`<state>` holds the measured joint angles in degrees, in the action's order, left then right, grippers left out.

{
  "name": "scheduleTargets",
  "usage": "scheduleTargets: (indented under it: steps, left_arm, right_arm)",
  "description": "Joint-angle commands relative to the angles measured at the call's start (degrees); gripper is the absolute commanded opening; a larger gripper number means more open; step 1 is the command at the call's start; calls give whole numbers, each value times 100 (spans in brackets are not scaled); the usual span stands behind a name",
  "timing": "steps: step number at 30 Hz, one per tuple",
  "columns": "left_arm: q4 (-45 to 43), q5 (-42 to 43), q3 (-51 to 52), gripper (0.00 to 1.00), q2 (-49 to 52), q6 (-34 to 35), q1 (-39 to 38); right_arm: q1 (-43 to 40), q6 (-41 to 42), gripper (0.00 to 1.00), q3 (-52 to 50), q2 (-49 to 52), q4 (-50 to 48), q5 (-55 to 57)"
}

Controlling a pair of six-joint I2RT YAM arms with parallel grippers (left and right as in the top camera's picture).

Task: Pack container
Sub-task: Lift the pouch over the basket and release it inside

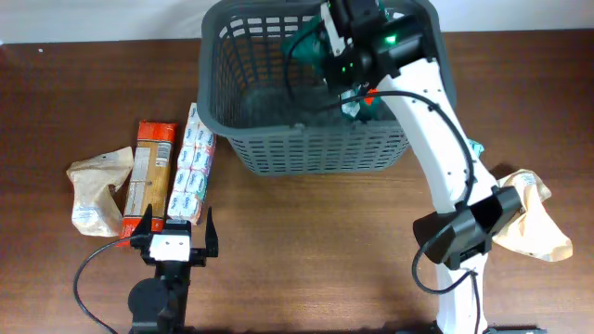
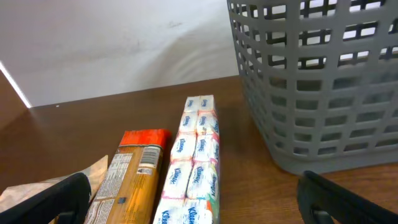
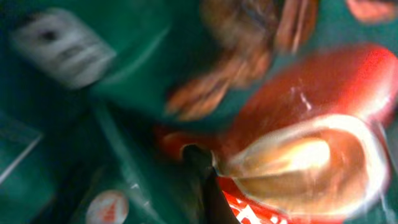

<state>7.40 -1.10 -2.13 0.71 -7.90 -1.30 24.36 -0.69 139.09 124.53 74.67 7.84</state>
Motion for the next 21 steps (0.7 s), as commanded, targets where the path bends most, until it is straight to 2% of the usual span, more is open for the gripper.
scheduleTargets:
  steps: [1,21]
  left_arm:
    - [-13,-61,33,99,-42,-72,35]
    - [-13,-61,33,99,-42,-72,35]
  right_arm:
    - [122,7,4,-457,-92,-20,9]
    - [330,11,4,-791,297,-625,162]
